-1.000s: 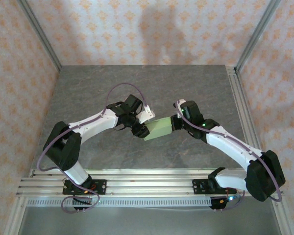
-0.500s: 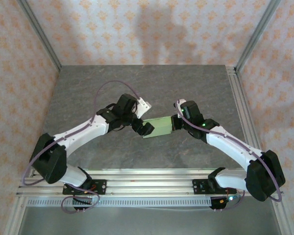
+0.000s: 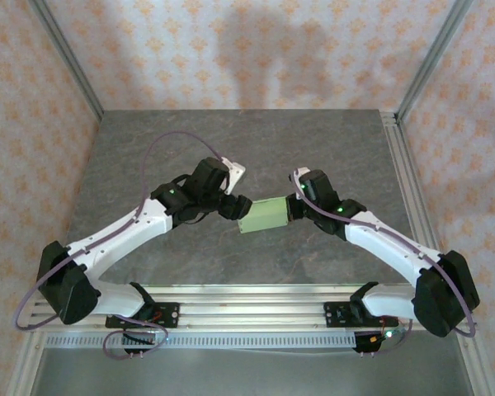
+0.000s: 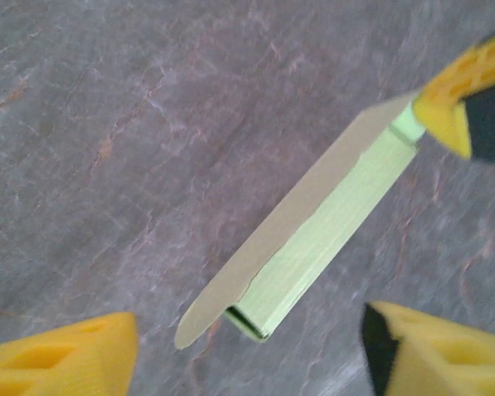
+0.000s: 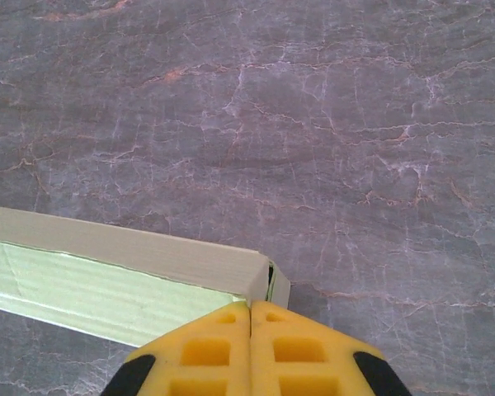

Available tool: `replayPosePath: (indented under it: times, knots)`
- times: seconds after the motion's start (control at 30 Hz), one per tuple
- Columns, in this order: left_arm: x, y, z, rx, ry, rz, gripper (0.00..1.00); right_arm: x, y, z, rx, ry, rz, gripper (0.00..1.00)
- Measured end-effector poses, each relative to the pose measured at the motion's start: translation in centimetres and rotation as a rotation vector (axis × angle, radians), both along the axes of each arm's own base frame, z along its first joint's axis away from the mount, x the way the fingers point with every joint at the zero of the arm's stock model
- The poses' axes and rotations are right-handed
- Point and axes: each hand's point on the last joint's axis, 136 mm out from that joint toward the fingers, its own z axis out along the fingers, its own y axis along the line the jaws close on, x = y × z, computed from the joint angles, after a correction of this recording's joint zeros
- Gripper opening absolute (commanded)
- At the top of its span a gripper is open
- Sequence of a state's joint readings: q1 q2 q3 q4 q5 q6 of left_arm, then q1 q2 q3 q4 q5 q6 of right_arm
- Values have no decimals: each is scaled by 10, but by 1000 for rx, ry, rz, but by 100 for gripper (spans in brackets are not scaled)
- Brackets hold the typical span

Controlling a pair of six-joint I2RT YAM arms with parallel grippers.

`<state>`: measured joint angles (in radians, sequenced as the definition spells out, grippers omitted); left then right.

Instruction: Fold the paper box

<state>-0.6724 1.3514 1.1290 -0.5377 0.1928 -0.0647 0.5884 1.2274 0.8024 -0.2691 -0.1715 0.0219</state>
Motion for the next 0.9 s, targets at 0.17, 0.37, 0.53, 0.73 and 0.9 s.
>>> replayPosePath:
  times: [0.17,0.37,0.53,0.73,0.9]
  knots:
    - [0,6,-23,80,90,-42,53,0,0,-1,-7,-2,-2,0]
    - [-1,10,-46,114,167,-81,48,0,0,-1,-11,-3,-5,0]
    - [6,12,-54,125,191,-73,36,0,0,0,-11,-2,-5,0]
    - [9,11,-55,120,200,-67,22,-1,-1,1,-14,3,-5,0]
    - [13,7,-51,106,210,-56,17,-1,-1,1,-14,3,-5,0]
